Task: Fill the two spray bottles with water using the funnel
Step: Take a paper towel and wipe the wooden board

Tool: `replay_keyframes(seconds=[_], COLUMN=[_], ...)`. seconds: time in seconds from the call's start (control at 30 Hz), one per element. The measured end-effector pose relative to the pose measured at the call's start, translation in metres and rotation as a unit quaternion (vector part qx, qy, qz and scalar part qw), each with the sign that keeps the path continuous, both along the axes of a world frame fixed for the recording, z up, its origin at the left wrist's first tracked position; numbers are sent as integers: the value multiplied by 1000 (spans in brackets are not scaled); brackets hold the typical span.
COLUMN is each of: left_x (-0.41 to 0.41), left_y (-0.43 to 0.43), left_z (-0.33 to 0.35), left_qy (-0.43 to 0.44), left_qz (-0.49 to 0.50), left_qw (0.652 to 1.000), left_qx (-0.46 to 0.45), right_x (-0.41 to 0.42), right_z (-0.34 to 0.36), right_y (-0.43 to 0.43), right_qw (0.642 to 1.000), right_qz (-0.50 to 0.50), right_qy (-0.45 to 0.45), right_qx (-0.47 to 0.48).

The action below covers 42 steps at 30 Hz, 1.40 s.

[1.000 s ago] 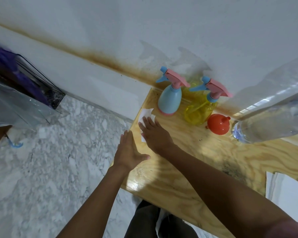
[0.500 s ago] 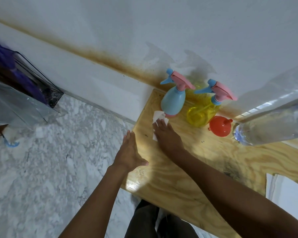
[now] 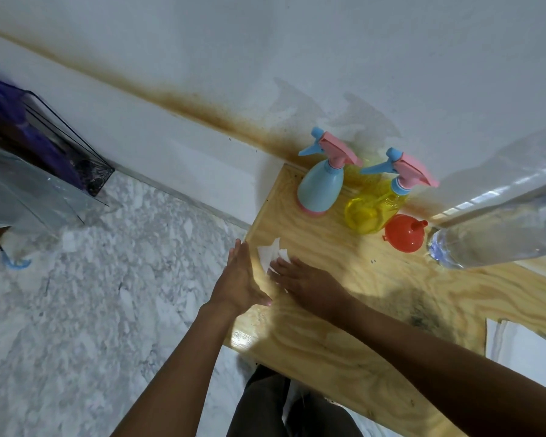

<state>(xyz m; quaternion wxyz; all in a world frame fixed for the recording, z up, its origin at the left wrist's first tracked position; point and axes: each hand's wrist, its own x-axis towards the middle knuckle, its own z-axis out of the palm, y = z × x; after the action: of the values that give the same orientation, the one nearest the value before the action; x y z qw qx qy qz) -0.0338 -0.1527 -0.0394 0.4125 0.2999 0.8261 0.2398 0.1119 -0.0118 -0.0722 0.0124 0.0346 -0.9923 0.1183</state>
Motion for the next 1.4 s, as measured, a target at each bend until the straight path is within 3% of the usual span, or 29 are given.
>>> replay_keyframes(seconds=[0.07,0.23,0.47,0.53,0.63,0.77,1.0,1.2,1.4], left_x=[0,1,1,1,0,0,2,8,15], left_y=[0,0,0,-1,-2,0,3,5,9], left_z=[0,0,-6,-7,-7,-5,-5,-5,-3], left_qy=[3,5,-4,-9,-9,26,42,74,96], left_qz=[2,7,14,15,13,-10,-16,-29,-30], left_qw=[1000,1000,1000,1000,1000,1000,998,996,992], left_qx=[0,-5,1,1,-4,-15,-41,-51,-75], right_x=[-1,-42,-31,-31,-33,-25,0,-20,0], right_z=[0,8,9,21,27,22,32,35,21], right_y=[8,1,-1,15,26,2,0,7,-17], right_qw=[1000,985,995,993,975,958,968,954,960], right_qz=[-3,-153,33,-7,-148,-252,-213,-272,-261], right_qy=[-10,-58,-84,-98,-157,-112,-121,-127,-98], right_qx=[-10,-56,-49,-72,-47,-80,-57,-24,3])
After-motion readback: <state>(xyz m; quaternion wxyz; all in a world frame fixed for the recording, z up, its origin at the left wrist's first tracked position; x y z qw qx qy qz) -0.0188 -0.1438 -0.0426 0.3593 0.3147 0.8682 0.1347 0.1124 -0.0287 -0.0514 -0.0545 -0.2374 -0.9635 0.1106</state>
